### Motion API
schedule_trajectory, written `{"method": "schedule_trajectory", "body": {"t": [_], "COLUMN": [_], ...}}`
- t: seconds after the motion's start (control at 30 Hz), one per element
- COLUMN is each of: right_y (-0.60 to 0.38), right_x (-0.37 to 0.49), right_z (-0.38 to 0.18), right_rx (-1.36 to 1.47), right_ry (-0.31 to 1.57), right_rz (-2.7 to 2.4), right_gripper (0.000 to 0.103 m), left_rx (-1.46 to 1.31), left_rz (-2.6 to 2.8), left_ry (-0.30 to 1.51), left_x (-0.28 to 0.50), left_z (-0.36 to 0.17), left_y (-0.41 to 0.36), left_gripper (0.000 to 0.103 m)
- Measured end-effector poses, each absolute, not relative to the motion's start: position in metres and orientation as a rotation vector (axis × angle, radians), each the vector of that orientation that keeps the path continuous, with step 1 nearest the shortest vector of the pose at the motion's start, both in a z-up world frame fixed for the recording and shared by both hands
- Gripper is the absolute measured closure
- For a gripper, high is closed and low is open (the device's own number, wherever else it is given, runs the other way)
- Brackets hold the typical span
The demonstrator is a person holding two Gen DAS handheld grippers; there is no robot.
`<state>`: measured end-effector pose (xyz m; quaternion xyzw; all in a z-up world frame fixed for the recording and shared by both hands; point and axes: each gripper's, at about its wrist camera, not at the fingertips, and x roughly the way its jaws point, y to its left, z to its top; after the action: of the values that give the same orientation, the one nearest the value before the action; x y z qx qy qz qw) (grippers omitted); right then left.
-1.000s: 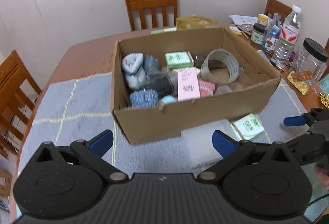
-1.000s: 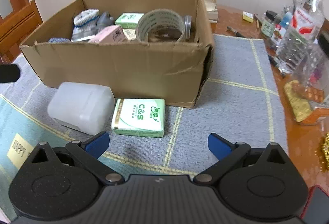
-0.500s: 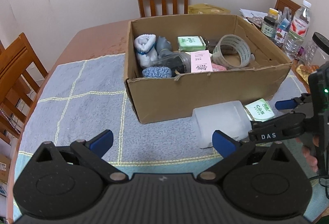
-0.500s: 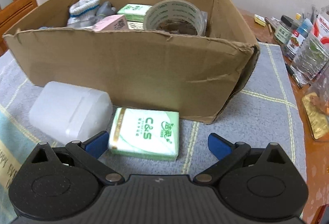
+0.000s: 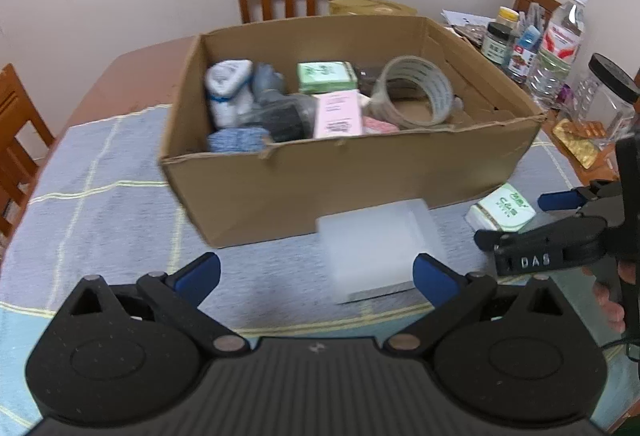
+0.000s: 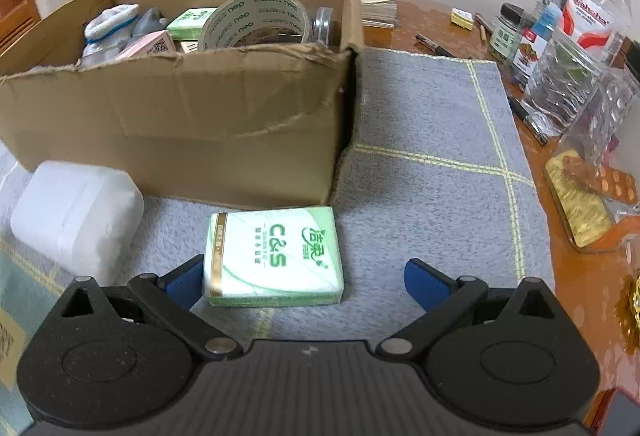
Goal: Organize objects
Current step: 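Close left tool on the white plastic jug while right tool grips the tissue pack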
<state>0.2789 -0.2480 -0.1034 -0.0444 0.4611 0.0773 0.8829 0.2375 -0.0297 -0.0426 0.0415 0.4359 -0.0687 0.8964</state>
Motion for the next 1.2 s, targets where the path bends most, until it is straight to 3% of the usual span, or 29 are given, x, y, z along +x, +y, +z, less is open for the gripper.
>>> {"method": "schedule_trajectory", "body": {"t": [0.53, 1.2], "right_y": [-0.258, -0.259], "right_x": [0.273, 0.271], "right_z": [-0.104, -0.106], "right_rx": [-0.138, -0.135], "right_ry": [0.922, 0.911], "right_rz": [0.263, 0.258], "right_gripper": [0.000, 0.000], "left_rx": [0.077, 0.109], "left_rz": [-0.119, -0.103], "left_ry": [0.952, 0.986], "left_x": [0.275, 0.269], "left_z": [-0.080, -0.102], "left_y": [-0.078, -0.050], "left_gripper": [0.001, 0.001]}}
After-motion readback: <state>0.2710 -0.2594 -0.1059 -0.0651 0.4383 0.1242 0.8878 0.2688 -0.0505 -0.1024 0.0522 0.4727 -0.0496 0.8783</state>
